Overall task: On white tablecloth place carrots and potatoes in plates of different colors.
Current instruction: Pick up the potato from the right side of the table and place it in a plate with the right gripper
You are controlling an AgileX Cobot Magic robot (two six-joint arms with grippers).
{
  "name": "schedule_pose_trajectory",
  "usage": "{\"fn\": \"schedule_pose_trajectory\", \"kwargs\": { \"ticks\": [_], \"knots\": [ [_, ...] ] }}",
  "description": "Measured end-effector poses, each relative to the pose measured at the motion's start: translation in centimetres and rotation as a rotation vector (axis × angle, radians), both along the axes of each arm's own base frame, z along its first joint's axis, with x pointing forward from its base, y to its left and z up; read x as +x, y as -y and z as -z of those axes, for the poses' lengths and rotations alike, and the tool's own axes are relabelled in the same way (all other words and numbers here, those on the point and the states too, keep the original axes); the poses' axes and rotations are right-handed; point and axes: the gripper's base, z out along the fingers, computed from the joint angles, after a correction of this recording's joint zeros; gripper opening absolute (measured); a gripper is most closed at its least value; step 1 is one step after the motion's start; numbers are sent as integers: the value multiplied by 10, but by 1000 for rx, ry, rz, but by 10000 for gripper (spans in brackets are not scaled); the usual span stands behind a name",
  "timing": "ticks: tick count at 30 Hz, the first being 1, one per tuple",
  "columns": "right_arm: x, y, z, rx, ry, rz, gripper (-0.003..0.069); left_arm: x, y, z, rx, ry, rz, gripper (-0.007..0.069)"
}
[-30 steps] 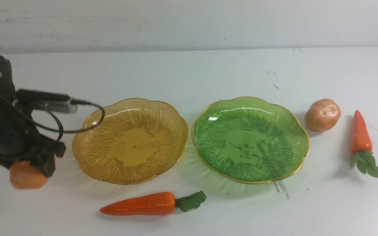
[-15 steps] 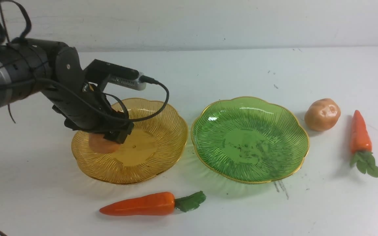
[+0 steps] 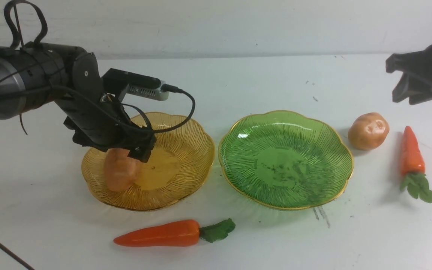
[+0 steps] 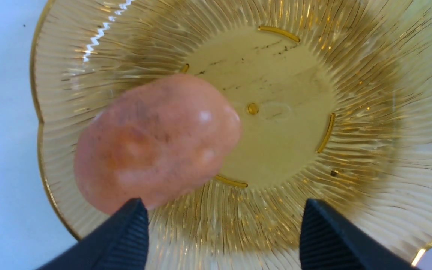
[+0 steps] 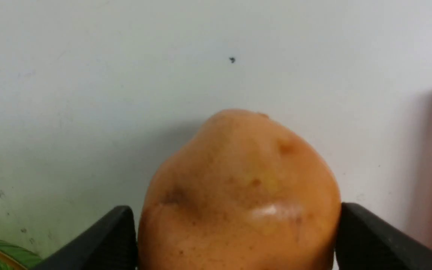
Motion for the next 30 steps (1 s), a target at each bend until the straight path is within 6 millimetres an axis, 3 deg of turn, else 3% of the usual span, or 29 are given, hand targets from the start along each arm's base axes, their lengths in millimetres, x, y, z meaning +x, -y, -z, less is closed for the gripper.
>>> {"fn": "schedule_pose_trajectory", "kwargs": {
  "ticks": [5, 11, 15, 18, 20, 21, 22, 24, 27, 30],
  "knots": [
    [-1, 0, 0, 1, -17, -5, 575, 0, 0, -1, 0, 0, 0, 424],
    [0, 0, -12, -14, -7, -65, 577, -7, -2, -19, -8, 47, 1, 225],
    [0, -3, -55, -2, 69, -85, 577, -20, -5, -49, -18, 126, 3, 52],
    [-4, -18, -100, 40, 174, -126, 577, -33, -9, -72, -18, 177, 6, 8],
    [-12, -47, -134, 93, 264, -215, 577, -48, -13, -92, -15, 219, 9, -2],
    [-19, -74, -149, 138, 308, -302, 577, -54, -15, -99, -13, 227, 9, -3],
    [-24, -96, -152, 166, 317, -362, 577, -61, -17, -106, -9, 233, 7, -3],
    [-39, -157, -145, 207, 307, -520, 577, -72, -20, -115, -15, 227, -6, -3],
    [-58, -228, -117, 226, 278, -684, 577, -86, -23, -124, -15, 208, -14, -3],
    [-70, -271, -89, 234, 256, -759, 577, -95, -25, -128, -9, 180, -15, -3]
  ]
}}
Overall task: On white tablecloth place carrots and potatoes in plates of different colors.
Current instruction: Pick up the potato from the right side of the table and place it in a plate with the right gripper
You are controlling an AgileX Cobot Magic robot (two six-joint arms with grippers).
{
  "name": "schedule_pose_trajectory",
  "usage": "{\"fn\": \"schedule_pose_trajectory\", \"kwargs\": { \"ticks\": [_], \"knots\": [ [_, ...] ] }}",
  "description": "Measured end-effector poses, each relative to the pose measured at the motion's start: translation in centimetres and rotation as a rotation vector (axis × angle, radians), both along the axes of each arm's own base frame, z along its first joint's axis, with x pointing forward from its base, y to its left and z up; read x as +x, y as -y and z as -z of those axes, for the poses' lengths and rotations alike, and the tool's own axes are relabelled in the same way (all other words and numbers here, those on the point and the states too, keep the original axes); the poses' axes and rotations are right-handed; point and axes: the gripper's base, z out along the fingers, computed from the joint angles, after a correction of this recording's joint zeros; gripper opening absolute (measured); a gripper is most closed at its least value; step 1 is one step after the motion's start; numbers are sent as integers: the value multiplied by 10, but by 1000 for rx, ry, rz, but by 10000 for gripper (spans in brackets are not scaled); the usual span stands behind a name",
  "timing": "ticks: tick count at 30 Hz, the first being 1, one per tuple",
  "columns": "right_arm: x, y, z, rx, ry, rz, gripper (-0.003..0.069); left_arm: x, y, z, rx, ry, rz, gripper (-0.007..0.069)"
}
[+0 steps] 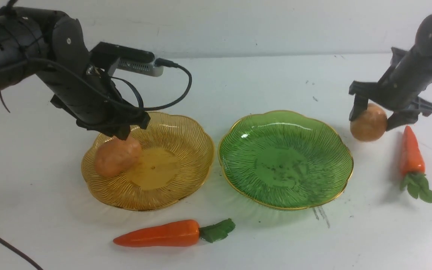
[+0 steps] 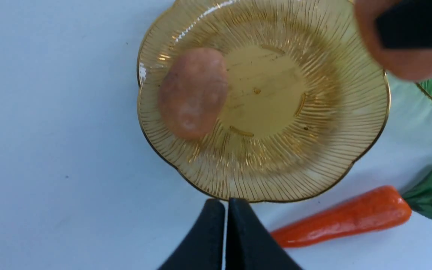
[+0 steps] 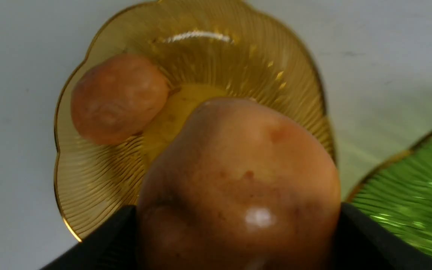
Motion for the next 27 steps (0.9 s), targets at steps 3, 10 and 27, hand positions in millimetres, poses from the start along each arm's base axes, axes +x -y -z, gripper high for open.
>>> {"fn": "schedule_pose_trajectory", "kwargs": {
  "ticks": [3, 10, 27],
  "knots": [
    [-8, -25, 24, -18, -12, -51, 577, -4, -1, -3, 1, -3, 0, -3],
    [-16, -45, 51, -42, -46, -88, 599, -14, -3, -9, 1, -4, 0, -3],
    [-10, -28, 0, -168, 37, -144, 621, -42, -10, -12, 2, -9, 0, -3]
  ]
}}
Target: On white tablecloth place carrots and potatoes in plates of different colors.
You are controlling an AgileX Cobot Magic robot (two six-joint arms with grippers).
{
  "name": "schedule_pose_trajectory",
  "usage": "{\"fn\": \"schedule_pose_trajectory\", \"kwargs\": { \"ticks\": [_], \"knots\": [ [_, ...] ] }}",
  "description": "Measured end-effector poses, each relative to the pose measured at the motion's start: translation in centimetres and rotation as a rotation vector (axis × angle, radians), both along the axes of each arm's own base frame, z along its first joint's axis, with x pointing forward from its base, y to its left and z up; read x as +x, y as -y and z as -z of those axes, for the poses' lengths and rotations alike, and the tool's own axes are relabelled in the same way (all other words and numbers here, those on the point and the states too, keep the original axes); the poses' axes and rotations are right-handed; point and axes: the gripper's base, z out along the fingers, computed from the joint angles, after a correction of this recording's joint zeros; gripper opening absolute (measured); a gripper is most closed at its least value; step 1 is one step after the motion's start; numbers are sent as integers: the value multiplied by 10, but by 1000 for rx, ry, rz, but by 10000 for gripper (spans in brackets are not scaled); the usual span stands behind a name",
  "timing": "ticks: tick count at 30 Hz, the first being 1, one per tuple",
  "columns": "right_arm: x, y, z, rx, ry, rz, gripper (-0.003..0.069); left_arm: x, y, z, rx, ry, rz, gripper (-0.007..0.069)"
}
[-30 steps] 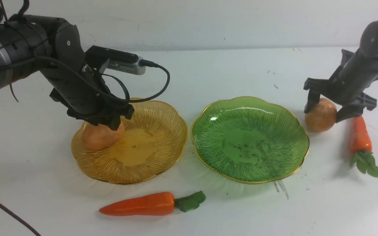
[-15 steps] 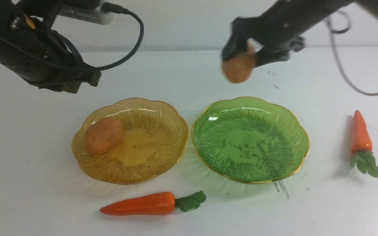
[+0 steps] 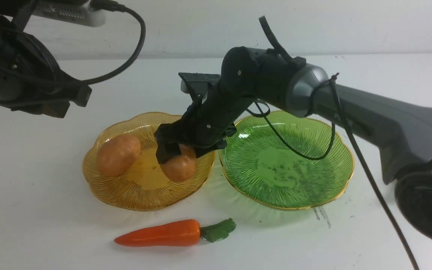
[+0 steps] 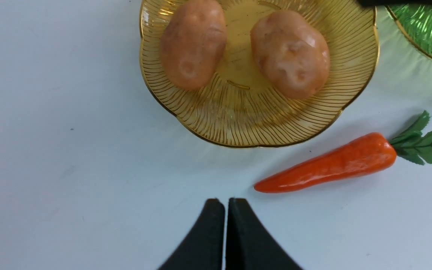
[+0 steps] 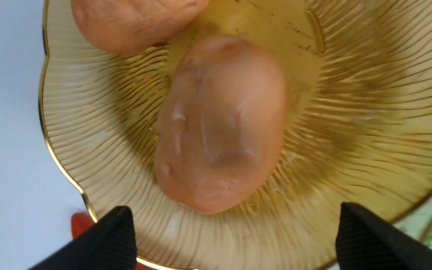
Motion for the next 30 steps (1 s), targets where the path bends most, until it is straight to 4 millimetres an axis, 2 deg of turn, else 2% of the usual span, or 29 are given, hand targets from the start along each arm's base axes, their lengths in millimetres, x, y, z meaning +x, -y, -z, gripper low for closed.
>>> {"fn": "schedule_pose_trajectory", "kwargs": {
  "ticks": [4, 5, 8, 9, 10, 11, 13, 14, 16, 17, 20, 23, 25, 28, 30],
  "knots": [
    [10, 36, -43, -37, 127, 88, 437, -9, 0, -5, -19, 2, 14, -3],
    [9, 49, -59, -40, 156, 113, 375, -10, 0, -4, -20, -1, 22, -3],
    [7, 87, -86, -74, 213, 187, 193, -15, 1, -4, -25, -7, 54, -3],
    [5, 108, -97, -98, 233, 225, 116, -16, 2, -3, -26, -10, 66, -3],
    [3, 130, -104, -128, 245, 267, 71, -18, 2, -2, -26, -13, 79, -3],
    [0, 145, -107, -151, 247, 298, 36, -20, 2, -2, -27, -14, 93, -3],
    [0, 182, -105, -195, 225, 390, 8, -24, 3, 2, -33, -25, 117, -3],
    [-2, 197, -104, -207, 211, 431, 2, -25, 4, 5, -40, -35, 129, -3],
    [-3, 230, -88, -245, 137, 523, -6, -27, 6, 10, -51, -54, 154, -3],
    [-2, 252, -78, -259, 94, 582, -6, -28, 7, 12, -58, -59, 167, -3],
    [-5, 298, -41, -268, -62, 702, 12, -30, 11, 20, -82, -88, 222, -3],
    [-9, 322, -12, -246, -167, 760, 67, -31, 16, 26, -115, -99, 278, -3],
    [-7, 329, 1, -236, -182, 770, 118, -31, 19, 27, -133, -88, 303, -3],
    [1, 336, 20, -253, -177, 776, 243, -31, 20, 27, -139, -82, 320, -3],
    [8, 339, 35, -284, -174, 780, 355, -31, 20, 27, -137, -80, 323, -3]
  ]
}}
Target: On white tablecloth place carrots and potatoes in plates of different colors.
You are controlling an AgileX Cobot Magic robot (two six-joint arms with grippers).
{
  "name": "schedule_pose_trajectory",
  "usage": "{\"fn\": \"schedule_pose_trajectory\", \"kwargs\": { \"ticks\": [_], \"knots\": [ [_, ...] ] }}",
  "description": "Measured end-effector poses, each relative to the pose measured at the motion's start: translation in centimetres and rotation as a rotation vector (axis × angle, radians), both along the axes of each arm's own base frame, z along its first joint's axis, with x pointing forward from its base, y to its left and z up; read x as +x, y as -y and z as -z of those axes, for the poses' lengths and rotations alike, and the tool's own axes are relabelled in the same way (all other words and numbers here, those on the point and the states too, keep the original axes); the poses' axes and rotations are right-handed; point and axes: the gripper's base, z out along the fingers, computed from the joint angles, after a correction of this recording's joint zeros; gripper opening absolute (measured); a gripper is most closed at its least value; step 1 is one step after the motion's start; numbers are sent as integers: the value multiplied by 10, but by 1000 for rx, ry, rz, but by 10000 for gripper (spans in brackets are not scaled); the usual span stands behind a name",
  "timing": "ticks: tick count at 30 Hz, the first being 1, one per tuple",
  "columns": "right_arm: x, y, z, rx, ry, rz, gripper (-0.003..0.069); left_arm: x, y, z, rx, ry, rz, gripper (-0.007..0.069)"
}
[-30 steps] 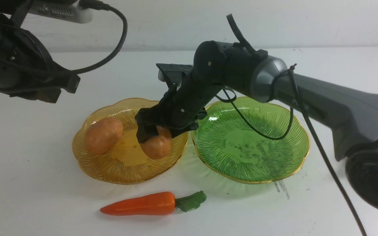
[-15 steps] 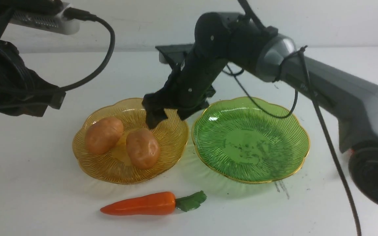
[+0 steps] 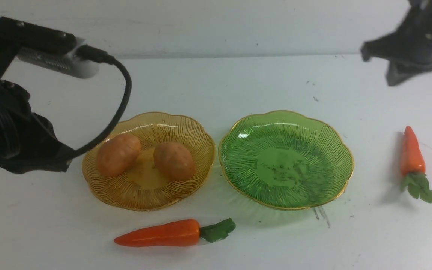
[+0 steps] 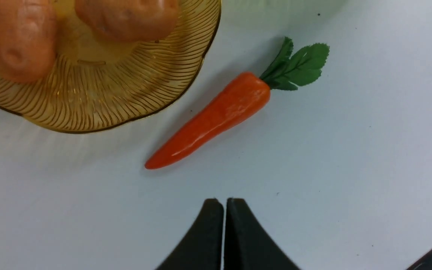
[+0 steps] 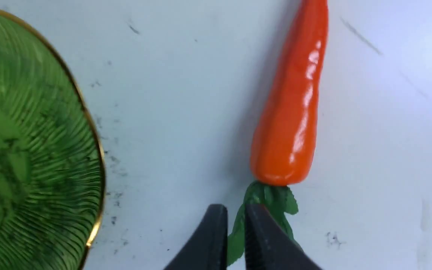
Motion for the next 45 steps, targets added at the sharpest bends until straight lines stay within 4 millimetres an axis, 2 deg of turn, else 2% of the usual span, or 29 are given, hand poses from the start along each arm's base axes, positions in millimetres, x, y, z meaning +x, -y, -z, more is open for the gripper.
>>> {"fn": "schedule_pose_trajectory", "kwargs": {
  "ticks": [3, 5, 9, 11, 12, 13, 14, 18, 19, 22, 23, 24, 26, 29, 31, 34, 37, 39, 45],
  "knots": [
    [9, 4, 34, -34, -62, 6, 559, 0, 0, 0, 0, 0, 0, -3],
    [11, 5, 48, -34, -93, 8, 603, 0, 0, 0, -1, -1, -2, -3],
    [14, 4, 68, -19, -138, 10, 608, 0, 0, 0, -4, -5, -11, -3],
    [14, 2, 74, -3, -152, 4, 547, 0, 0, 0, -5, -6, -14, -3],
    [14, 1, 75, 11, -157, -1, 474, 0, 0, 0, -5, -6, -15, -3],
    [13, 0, 74, 21, -164, -1, 379, 0, 0, 0, -6, -7, -16, -3],
    [14, 0, 71, 26, -162, 0, 342, 0, 0, 0, -6, -7, -16, -3],
    [17, -4, 41, 50, -96, -1, 365, 0, 0, 0, -6, -7, -16, -3],
    [17, -7, 28, 60, -64, -3, 365, 0, 0, 0, -6, -7, -16, -3],
    [17, -19, 7, 95, -12, -16, 365, 0, 0, 0, -6, -7, -16, -3],
    [16, -24, -2, 111, 9, -25, 365, 0, 0, 0, -6, -7, -16, -3],
    [14, -41, -13, 148, 36, -60, 365, 0, 0, 0, -6, -7, -16, -3],
    [12, -61, -20, 176, 52, -118, 365, 0, 0, 0, -5, -6, -15, -3],
    [7, -98, -19, 199, 45, -239, 365, 0, 0, 0, -1, -1, -4, -3],
    [3, -131, -13, 201, 36, -343, 365, 0, 0, 0, 1, 1, 1, -3],
    [0, -156, -6, 197, 43, -426, 365, 0, 0, 0, 5, 4, 10, -3],
    [-2, -174, 1, 198, 48, -470, 379, 0, 0, 0, 9, 9, 25, -3],
    [-3, -181, 3, 201, 51, -478, 430, 0, 1, 1, 6, 8, 35, -3],
    [-8, -185, 4, 199, 8, -490, 651, 9, 13, 8, -77, -26, 119, 0]
  ]
}}
